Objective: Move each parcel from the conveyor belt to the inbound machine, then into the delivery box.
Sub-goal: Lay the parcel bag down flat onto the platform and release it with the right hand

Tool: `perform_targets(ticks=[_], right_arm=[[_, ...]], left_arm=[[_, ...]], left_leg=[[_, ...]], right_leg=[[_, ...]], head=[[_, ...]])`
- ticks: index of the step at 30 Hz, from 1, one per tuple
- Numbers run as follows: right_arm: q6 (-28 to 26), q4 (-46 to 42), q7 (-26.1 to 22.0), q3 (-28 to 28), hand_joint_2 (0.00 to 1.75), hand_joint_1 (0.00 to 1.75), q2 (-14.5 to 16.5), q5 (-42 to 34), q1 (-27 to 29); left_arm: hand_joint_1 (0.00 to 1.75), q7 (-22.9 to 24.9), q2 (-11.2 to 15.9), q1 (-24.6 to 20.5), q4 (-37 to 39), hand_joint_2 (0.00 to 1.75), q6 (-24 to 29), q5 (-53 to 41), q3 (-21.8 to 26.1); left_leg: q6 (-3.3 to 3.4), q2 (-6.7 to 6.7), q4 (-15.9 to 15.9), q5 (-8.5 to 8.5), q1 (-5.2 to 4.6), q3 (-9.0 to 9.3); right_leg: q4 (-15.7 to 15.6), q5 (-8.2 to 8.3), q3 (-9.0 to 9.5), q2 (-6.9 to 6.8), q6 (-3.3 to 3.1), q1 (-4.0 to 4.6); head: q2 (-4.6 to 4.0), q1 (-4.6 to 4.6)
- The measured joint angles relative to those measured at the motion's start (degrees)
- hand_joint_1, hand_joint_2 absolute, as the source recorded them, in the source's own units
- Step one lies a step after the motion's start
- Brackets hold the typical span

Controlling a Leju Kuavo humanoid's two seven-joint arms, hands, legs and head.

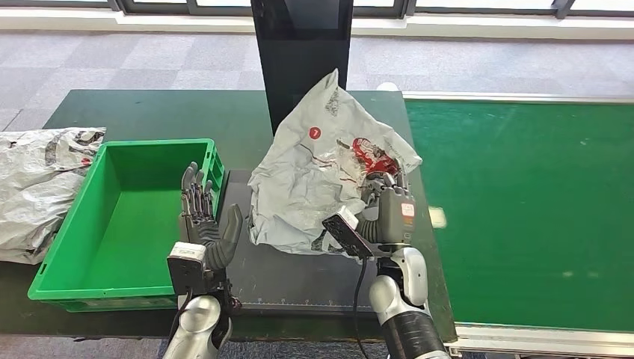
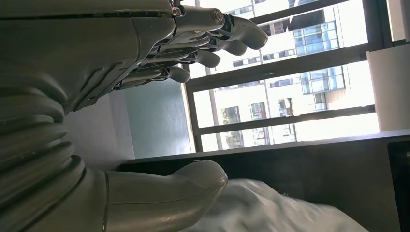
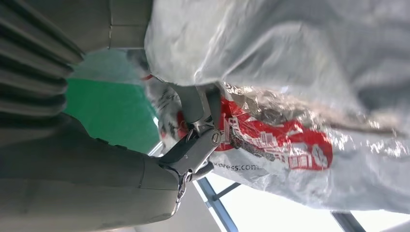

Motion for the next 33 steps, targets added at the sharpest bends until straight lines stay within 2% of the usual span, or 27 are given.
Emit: perform_targets(ticks=[13, 21, 29, 33], right_arm=[[4.33, 1.83, -0.67, -0.87, 0.00, 0.00, -0.03, -2.98, -0.01], [13.45, 3.03, -5.67, -0.97, 0.00, 0.00, -0.03, -10.49, -0.06], [14.04, 4.41, -3.24, -0.97, 0.00, 0.00, -0.23, -8.37, 0.03], [14.67, 4.90, -3.72, -0.97, 0.00, 0.00, -0.25, -8.74, 0.07]], left_arm=[[0.00, 0.00, 0.00, -0.01, 0.57, 1.75, -0.09, 0.24, 0.00], [0.00, 0.00, 0.00, -0.14, 1.17, 1.75, -0.49, 0.24, 0.00], [0.00, 0.00, 0.00, -0.21, 1.70, 1.75, -0.87, 0.24, 0.00], [0.00, 0.00, 0.00, -0.20, 1.70, 1.75, -0.81, 0.25, 0.00]], left_leg=[[0.00, 0.00, 0.00, 0.00, 0.00, 0.00], [0.00, 0.00, 0.00, 0.00, 0.00, 0.00], [0.00, 0.00, 0.00, 0.00, 0.00, 0.00], [0.00, 0.00, 0.00, 0.00, 0.00, 0.00]], right_leg=[[0.00, 0.00, 0.00, 0.00, 0.00, 0.00], [0.00, 0.00, 0.00, 0.00, 0.00, 0.00], [0.00, 0.00, 0.00, 0.00, 0.00, 0.00], [0.00, 0.00, 0.00, 0.00, 0.00, 0.00]], head=[[0.00, 0.00], [0.00, 0.00], [0.00, 0.00], [0.00, 0.00]])
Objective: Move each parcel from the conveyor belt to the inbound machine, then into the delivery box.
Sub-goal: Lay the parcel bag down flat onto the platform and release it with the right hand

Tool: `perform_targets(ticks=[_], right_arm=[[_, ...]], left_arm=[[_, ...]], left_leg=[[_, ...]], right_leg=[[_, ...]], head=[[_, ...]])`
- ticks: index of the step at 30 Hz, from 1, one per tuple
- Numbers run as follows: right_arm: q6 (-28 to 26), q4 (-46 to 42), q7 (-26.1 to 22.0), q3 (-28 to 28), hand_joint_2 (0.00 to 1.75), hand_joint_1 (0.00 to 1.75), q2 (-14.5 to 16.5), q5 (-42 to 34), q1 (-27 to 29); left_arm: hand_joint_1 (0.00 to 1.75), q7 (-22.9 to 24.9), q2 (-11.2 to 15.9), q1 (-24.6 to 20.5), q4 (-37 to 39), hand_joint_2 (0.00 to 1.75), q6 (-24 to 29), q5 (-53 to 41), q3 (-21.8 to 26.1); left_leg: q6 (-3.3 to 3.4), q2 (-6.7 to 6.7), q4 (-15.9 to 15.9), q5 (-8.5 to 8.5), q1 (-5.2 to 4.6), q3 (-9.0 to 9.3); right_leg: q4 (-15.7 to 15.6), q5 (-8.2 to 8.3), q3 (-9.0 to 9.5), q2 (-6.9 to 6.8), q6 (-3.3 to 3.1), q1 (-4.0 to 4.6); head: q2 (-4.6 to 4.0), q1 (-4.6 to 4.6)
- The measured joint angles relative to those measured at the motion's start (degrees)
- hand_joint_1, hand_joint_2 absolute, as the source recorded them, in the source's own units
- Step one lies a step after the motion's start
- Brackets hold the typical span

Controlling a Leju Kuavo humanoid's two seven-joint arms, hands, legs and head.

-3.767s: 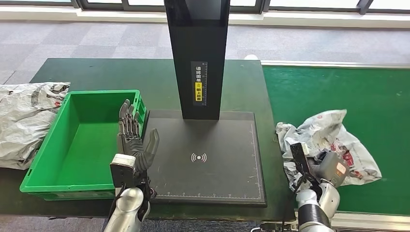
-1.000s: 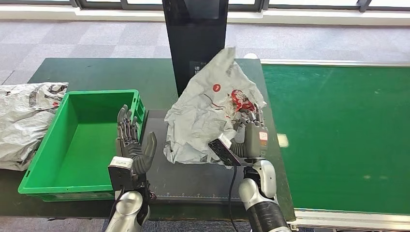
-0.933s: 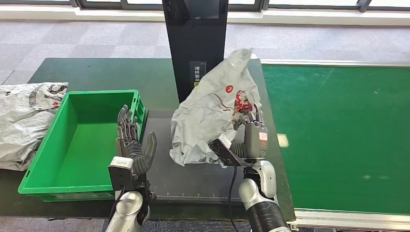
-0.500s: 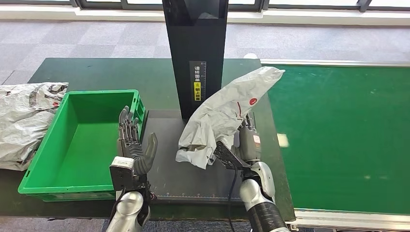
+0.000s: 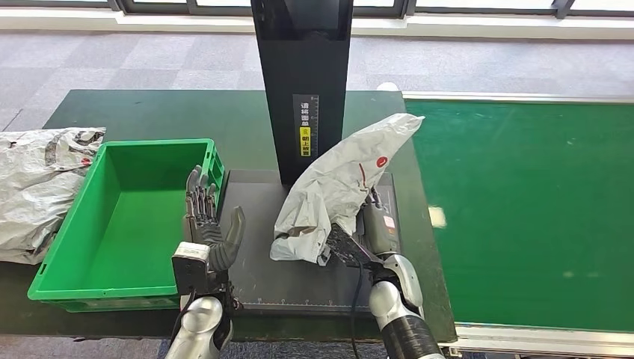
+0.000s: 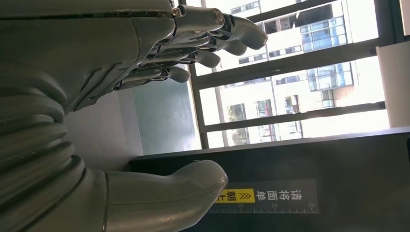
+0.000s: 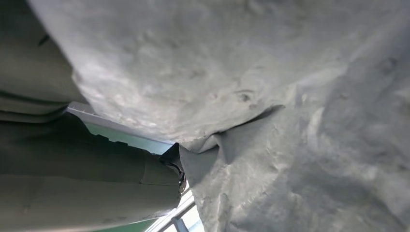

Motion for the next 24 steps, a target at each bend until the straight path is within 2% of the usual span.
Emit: perform_targets(ticks=[6, 16, 19, 24], right_arm=[[3.49, 0.04, -1.60, 0.00, 0.00, 0.00, -0.03, -2.63, 0.11], [2.80, -0.86, 0.12, -0.02, 0.00, 0.00, -0.23, -2.43, 0.76], [0.99, -1.51, 4.54, -0.50, 0.00, 0.00, -0.41, -0.15, 1.04], [-2.58, -1.57, 16.49, -1.15, 0.00, 0.00, -1.03, 9.98, 1.22]], left_arm=[[0.00, 0.00, 0.00, 0.01, 0.00, 1.75, 0.11, 0.02, 0.00], [0.00, 0.00, 0.00, 0.06, -0.03, 1.75, 0.15, 0.02, 0.00], [0.00, 0.00, 0.00, 0.12, -0.14, 1.75, 0.55, 0.02, 0.00], [0.00, 0.00, 0.00, 0.42, -0.62, 1.75, 0.91, 0.02, 0.02]], left_leg=[[0.00, 0.00, 0.00, 0.00, 0.00, 0.01], [0.00, 0.00, 0.00, 0.00, 0.00, 0.00], [0.00, 0.00, 0.00, 0.00, 0.00, 0.01], [0.00, 0.00, 0.00, 0.00, 0.00, 0.00]], right_leg=[[0.00, 0.00, 0.00, 0.00, 0.00, 0.00], [0.00, 0.00, 0.01, 0.00, 0.00, 0.00], [0.00, 0.00, 0.01, 0.00, 0.00, 0.00], [-0.01, 0.00, 0.02, 0.00, 0.00, 0.00]], head=[[0.00, 0.00], [0.00, 0.00], [0.00, 0.00], [0.00, 0.00]])
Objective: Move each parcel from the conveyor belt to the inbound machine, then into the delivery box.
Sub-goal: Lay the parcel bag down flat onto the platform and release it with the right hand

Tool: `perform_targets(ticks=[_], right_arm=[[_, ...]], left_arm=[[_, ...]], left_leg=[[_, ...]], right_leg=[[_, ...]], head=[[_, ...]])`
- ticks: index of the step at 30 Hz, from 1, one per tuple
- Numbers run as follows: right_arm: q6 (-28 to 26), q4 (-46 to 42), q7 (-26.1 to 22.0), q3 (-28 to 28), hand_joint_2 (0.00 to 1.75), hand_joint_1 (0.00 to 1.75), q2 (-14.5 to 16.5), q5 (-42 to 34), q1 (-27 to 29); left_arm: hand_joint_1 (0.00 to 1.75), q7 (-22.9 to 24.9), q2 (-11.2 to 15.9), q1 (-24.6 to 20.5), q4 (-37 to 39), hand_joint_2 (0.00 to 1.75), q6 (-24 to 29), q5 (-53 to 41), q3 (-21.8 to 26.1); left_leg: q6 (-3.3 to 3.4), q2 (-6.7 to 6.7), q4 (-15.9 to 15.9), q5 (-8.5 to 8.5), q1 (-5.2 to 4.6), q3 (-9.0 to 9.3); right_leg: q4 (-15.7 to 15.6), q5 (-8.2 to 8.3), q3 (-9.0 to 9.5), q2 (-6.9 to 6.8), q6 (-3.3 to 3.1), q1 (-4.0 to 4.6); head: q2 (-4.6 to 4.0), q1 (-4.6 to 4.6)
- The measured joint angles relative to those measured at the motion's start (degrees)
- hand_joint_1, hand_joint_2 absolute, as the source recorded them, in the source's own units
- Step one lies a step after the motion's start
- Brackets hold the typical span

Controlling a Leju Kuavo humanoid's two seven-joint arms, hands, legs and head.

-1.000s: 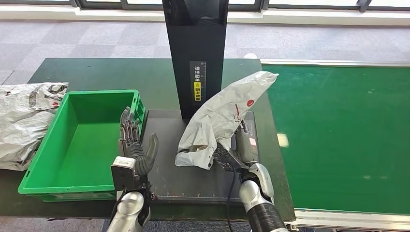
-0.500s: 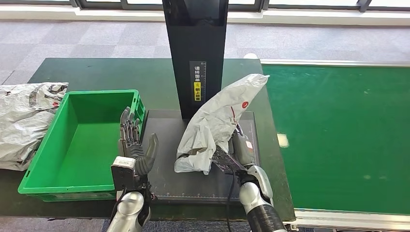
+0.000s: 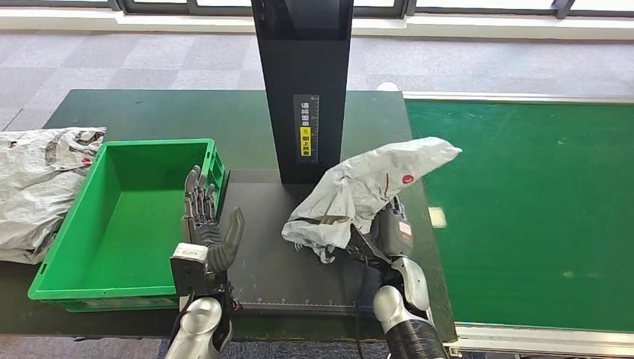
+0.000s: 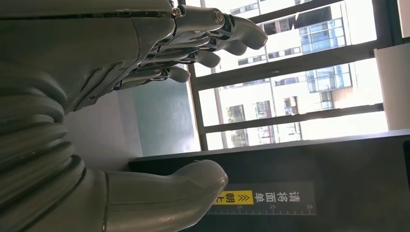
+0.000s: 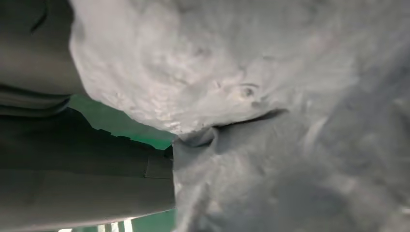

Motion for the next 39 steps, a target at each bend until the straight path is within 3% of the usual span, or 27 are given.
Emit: perform_targets(ticks=[12, 16, 19, 22, 24, 28, 31, 39], right_arm=[[-0.75, 0.05, 1.54, -0.40, 0.00, 0.00, -0.17, 1.80, 0.03], [-5.32, -0.13, 8.41, -1.68, 0.00, 0.00, -0.43, 10.41, 0.46], [-6.42, -0.89, 8.69, -2.61, 0.00, 0.00, -0.44, 11.88, 0.96], [-4.88, -1.35, 5.53, -2.76, 0.00, 0.00, -0.38, 9.30, 1.11], [-1.85, -1.44, 0.97, -2.76, 0.00, 0.00, -0.23, 5.18, 1.14], [9.53, -1.45, -10.67, -2.76, 0.00, 0.00, 0.12, -6.75, 1.24], [15.49, -1.45, -15.96, -2.76, 0.00, 0.00, 0.20, -12.83, 1.27], [24.53, -1.45, -21.89, -2.83, 0.00, 0.00, 0.19, -20.99, 1.22]], left_arm=[[0.00, 0.00, 0.00, 0.05, -0.24, 1.75, 0.00, 0.00, 0.03], [0.00, 0.00, 0.00, 0.82, -1.61, 1.75, 0.80, 0.01, 0.37], [0.00, 0.00, 0.00, 1.18, -2.53, 1.75, 1.23, 0.40, 0.46], [0.00, 0.00, 0.00, 1.21, -2.77, 1.75, 1.24, 0.67, 0.48], [0.00, 0.00, 0.01, 1.21, -2.80, 1.75, 1.22, 0.71, 0.47], [0.00, 0.00, 0.05, 1.18, -2.79, 1.75, 0.79, 1.03, 0.50], [0.00, 0.00, 0.07, 1.15, -2.75, 1.75, 0.51, 1.05, 0.62], [0.00, 0.00, 0.07, 1.14, -2.52, 1.75, -0.20, 1.04, 0.99]], left_leg=[[0.00, 0.00, 0.00, 0.00, 0.00, 0.00], [0.00, -0.01, 0.00, 0.00, 0.00, 0.00], [0.00, 0.00, 0.00, 0.00, 0.00, -0.01], [0.00, -0.01, 0.00, 0.00, 0.00, 0.00], [0.00, 0.00, 0.00, 0.00, 0.00, 0.00], [0.00, -0.01, 0.00, 0.00, 0.01, 0.01], [0.00, -0.02, 0.00, 0.00, 0.02, 0.01], [0.00, 0.00, 0.00, 0.00, 0.01, 0.01]], right_leg=[[0.00, 0.00, 0.00, 0.00, 0.00, 0.00], [0.00, 0.00, 0.00, -0.01, 0.00, 0.00], [0.00, 0.00, 0.01, -0.01, 0.00, 0.00], [0.00, 0.00, 0.01, -0.01, 0.00, 0.00], [0.00, 0.00, 0.01, 0.00, 0.00, 0.01], [0.01, 0.00, 0.01, -0.01, 0.00, 0.01], [0.02, 0.00, 0.02, -0.02, 0.00, 0.02], [0.00, 0.00, 0.01, 0.01, 0.00, 0.01]], head=[[0.00, 0.00], [0.00, 0.00], [0.00, 0.00], [0.00, 0.00], [0.00, 0.00], [0.00, 0.00], [0.00, 0.00], [0.00, 0.00]])
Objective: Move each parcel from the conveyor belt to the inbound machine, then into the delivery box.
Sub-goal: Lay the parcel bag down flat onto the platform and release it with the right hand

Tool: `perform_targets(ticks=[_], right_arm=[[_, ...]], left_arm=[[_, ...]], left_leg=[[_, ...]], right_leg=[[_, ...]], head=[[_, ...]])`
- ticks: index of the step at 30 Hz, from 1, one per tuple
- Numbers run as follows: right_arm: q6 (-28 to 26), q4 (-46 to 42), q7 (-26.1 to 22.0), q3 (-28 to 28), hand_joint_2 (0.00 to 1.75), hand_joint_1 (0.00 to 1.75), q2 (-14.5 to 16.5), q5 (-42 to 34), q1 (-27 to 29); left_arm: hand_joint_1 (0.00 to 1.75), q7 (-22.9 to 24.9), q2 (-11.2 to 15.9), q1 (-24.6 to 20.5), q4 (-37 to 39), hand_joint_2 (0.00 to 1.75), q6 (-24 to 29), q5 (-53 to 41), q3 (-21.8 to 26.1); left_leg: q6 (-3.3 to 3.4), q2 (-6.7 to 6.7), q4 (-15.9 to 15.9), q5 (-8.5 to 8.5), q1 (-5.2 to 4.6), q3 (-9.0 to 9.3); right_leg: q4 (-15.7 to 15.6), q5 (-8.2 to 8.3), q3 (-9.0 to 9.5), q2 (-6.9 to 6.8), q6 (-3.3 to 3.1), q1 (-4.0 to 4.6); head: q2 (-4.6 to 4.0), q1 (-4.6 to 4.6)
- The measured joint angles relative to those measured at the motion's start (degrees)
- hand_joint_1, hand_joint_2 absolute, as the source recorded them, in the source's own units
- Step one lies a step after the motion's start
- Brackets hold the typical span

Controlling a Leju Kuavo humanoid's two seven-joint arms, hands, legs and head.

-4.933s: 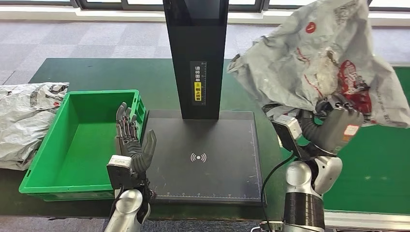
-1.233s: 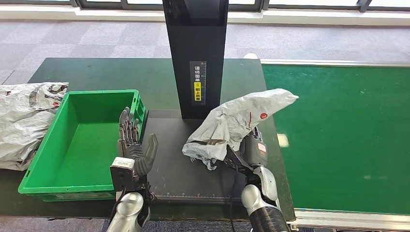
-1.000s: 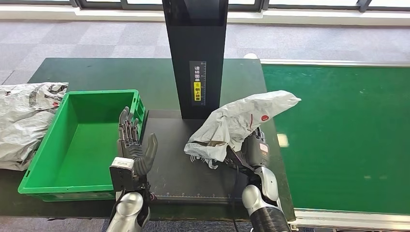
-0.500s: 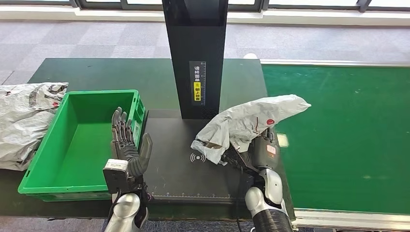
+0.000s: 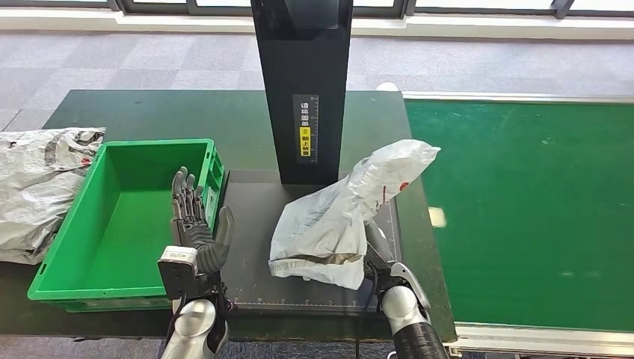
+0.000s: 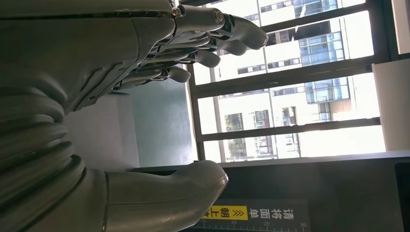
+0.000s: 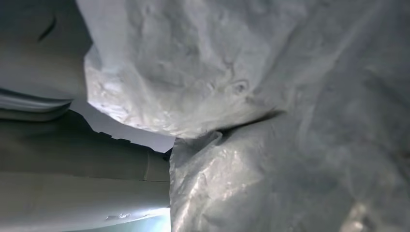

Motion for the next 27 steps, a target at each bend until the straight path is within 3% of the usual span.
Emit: perform_targets(ticks=[4, 11, 21, 27], right_arm=[[0.05, -0.06, -0.20, -1.54, 0.00, 0.00, -0.01, -4.29, -0.54], [-11.07, -3.16, 4.68, -4.10, 0.00, 0.00, 0.02, -0.32, -0.69], [-12.84, -3.62, 6.50, -4.11, 0.00, 0.00, 0.05, 2.86, -0.50], [-14.72, -0.92, 7.19, -4.11, 0.00, 0.00, 0.05, 5.05, -2.02]], left_arm=[[0.00, 0.00, 0.00, -0.02, 0.27, 1.75, 0.18, -0.08, 0.02], [0.00, 0.00, -0.01, 0.01, -0.05, 1.75, 1.46, -1.83, -0.03], [0.00, -0.02, 0.32, 0.10, -3.79, 1.75, 3.29, -6.45, -2.78], [0.00, -0.03, 1.37, 0.96, -8.58, 1.75, -3.74, -9.28, -8.17]], left_leg=[[0.00, -0.02, 0.00, 0.00, 0.00, 0.00], [0.00, 0.01, 0.01, 0.00, 0.00, 0.01], [0.00, -0.01, 0.00, 0.00, 0.00, 0.00], [0.00, -0.01, 0.01, 0.00, -0.01, 0.00]], right_leg=[[0.00, 0.00, 0.01, -0.03, 0.00, 0.00], [0.00, 0.01, 0.00, 0.01, 0.00, 0.00], [0.00, 0.00, 0.01, -0.01, 0.00, 0.00], [0.00, 0.00, 0.01, -0.01, 0.00, -0.01]], head=[[0.00, 0.00], [0.00, 0.00], [0.00, 0.00], [0.00, -0.02]])
